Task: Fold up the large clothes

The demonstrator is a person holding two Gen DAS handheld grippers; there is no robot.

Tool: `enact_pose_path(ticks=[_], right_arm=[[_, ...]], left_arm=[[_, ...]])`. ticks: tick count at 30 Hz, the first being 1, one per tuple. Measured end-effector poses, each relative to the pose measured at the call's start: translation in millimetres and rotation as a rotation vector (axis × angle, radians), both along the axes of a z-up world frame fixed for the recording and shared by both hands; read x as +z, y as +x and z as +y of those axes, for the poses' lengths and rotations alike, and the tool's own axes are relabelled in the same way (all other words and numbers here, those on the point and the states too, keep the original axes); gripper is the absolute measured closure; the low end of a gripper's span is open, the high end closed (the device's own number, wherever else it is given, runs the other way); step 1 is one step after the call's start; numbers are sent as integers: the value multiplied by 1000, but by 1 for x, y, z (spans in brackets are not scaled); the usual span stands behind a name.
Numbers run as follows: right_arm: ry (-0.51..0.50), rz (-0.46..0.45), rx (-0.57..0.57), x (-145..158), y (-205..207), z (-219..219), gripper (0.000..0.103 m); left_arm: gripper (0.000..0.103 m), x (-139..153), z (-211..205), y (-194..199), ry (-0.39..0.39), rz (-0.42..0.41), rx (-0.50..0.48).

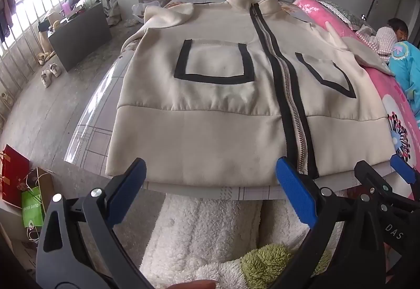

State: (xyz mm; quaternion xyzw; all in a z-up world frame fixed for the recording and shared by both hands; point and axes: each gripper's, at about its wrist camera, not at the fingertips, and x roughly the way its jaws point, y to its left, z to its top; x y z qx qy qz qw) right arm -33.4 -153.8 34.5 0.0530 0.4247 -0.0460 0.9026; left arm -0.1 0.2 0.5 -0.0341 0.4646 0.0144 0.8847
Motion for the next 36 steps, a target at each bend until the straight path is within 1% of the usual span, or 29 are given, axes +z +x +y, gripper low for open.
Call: enact_pose_path(ticks=[8,9,11,16,23,26,29,36], right_arm=[[1,2,-2,2,0,1,5],[1,2,-1,2,0,2,5],[1,0,-1,1,-1,1,5],[1,2,-2,4,0,-1,5],[16,11,-5,5,2,0,5],[8,11,-5,4,1,0,5],[16,13,-9,3,1,0,5],[-5,6,-8,5,3,1,5]], left_arm=[[7,4,1,-6,15,-19,-5],[7,-1,-2,-3,15,-11,2],[7,-1,-3,-5,16,-12,2],[7,3,-1,-1,14,-3,2],[7,0,-4,-2,8,15,-14],[7,0,-4,-3,20,13,-16],[7,0,-3,-3,20,10,-13],[7,-2,-2,-2,28,10,-8]])
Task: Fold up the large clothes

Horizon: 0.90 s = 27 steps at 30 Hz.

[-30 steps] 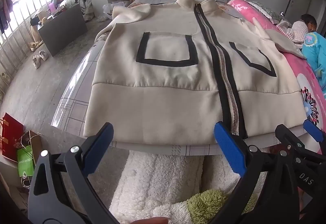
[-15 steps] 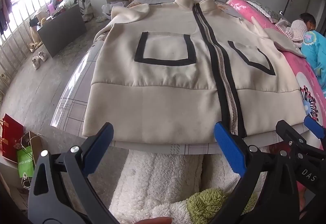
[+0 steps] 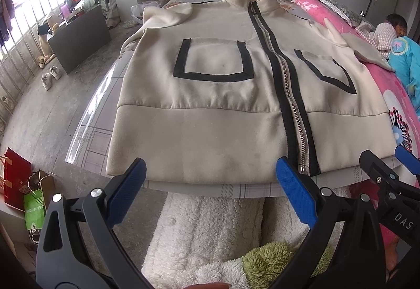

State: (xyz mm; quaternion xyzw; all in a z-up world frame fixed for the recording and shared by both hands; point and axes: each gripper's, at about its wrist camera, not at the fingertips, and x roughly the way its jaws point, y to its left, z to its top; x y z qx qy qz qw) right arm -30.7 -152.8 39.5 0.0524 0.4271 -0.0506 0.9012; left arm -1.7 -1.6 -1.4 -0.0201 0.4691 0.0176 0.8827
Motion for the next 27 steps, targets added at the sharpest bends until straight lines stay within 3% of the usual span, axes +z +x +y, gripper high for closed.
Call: enact_pose_path(ticks=[16,22,27], right_arm=[[-58,-55,-22,15,1,0,5],[-58,-89,-35,20,1,-8,5],[0,-92,-7,18,9,-17,5]], left_arm=[[7,-6,10,15,3,-43,-13],[7,4,14,13,8,-161,-13],[7,15,15,13,-54,-234,-79]])
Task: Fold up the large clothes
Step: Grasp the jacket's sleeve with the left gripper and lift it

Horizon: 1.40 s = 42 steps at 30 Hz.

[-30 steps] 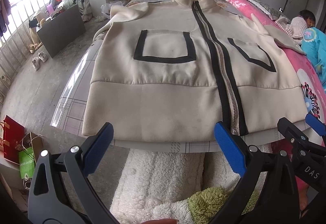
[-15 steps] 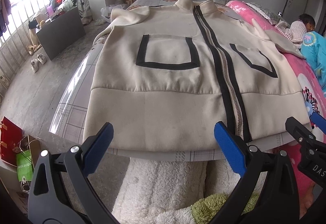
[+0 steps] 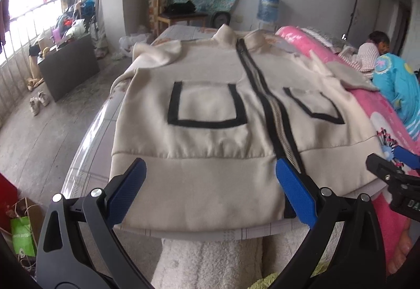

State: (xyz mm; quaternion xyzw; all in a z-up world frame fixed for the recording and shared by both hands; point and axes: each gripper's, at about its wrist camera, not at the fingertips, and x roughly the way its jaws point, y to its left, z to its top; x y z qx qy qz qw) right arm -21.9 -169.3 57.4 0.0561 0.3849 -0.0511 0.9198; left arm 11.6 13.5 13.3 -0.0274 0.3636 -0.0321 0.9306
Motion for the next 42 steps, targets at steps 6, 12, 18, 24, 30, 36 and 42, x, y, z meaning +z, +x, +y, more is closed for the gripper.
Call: enact_pose_path(ticks=[6,12,18,24,30,36,42], right_arm=[[-31,-6,-21,-5,10,-10,5],[-30,-24,-16,-11,24,-19,5],[-13,-28,76,-17,50,-14,5],[11,-35,178,-11,89,4,5],[89,-45,295,8,138,35,5],[113,-69,401,26,185,73,5],[118,-25,476,18,218,111,11]], left_arm=[[7,-1,0,9,-59,-15,-34],[7,-16,-3,25,-98,20,-60],[7,-23,-5,37,-88,26,-83],[7,-18,13,57,-42,16,-42],[7,8,72,94,20,0,90],[7,46,168,143,-17,-33,325],[9,18,269,202,-343,105,426]])
